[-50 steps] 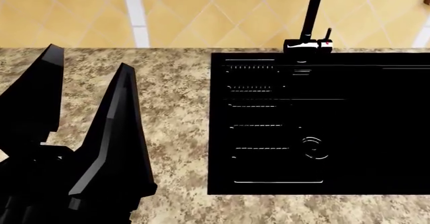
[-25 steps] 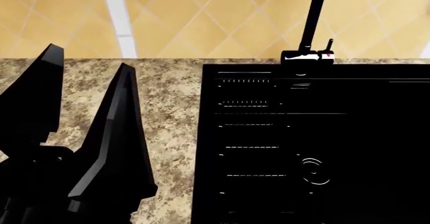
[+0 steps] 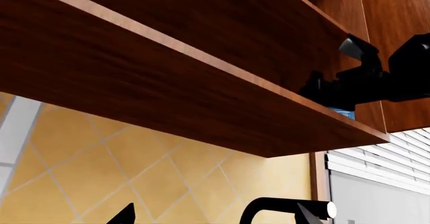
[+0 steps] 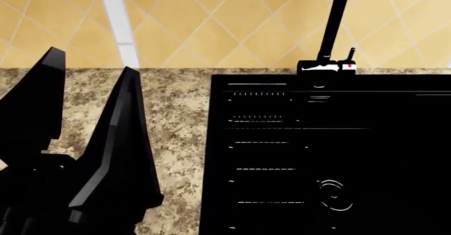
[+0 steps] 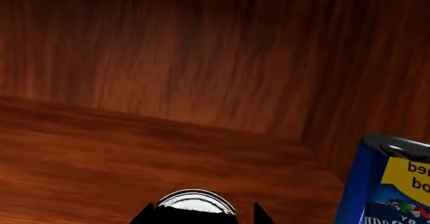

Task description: Pick the cans from the counter and place them in their designated side in the cabinet.

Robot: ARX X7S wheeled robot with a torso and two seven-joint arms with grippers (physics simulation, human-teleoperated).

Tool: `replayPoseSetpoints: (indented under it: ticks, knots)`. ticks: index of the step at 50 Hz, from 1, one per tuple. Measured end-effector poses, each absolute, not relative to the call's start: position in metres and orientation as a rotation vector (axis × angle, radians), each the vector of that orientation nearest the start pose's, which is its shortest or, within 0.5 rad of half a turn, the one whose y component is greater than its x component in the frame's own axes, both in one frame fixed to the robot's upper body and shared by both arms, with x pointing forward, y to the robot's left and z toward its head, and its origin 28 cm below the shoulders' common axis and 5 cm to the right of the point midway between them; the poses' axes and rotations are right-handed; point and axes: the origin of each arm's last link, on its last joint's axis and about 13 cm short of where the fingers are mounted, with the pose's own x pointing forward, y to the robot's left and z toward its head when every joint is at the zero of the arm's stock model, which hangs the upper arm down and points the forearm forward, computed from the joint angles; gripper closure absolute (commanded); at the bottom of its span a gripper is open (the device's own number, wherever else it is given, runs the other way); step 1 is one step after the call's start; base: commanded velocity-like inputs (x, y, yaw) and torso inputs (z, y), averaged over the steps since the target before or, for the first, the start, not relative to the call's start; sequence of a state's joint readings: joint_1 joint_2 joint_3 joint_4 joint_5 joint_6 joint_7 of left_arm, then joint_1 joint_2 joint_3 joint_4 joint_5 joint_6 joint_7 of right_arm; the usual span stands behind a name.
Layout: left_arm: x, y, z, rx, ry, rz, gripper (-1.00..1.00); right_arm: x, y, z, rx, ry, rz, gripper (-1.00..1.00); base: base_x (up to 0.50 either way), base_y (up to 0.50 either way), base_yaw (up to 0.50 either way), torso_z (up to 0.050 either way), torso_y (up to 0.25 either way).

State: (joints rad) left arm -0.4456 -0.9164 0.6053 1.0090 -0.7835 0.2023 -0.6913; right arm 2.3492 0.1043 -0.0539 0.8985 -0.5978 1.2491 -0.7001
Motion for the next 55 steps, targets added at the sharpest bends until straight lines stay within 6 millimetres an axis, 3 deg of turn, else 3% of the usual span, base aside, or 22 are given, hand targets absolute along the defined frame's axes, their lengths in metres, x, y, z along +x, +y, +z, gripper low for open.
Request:
replayPoseSetpoints:
  ticks: [22,51,55]
  knots:
    - [0.1374,0.2045,0.234,-0.31,-0.701,-0.487,-1.0,0.245,-0.1737,0.5759,-0.166,-0.139,0.001,-1.0,0.0,0.0,0.0,0.0,0.0]
    - [0.1387,0.2041,0.2328,-0.316,-0.698,-0.488,-1.0,0.2447,-0.1736,0.5761,-0.167,-0.14,0.001,-1.0,-0.17,0.0,0.0,0.0,0.0]
    - [0.139,0.2043,0.2319,-0.32,-0.698,-0.486,-1.0,0.2474,-0.1772,0.5794,-0.148,-0.224,-0.004,-1.0,-0.14,0.0,0.0,0.0,0.0]
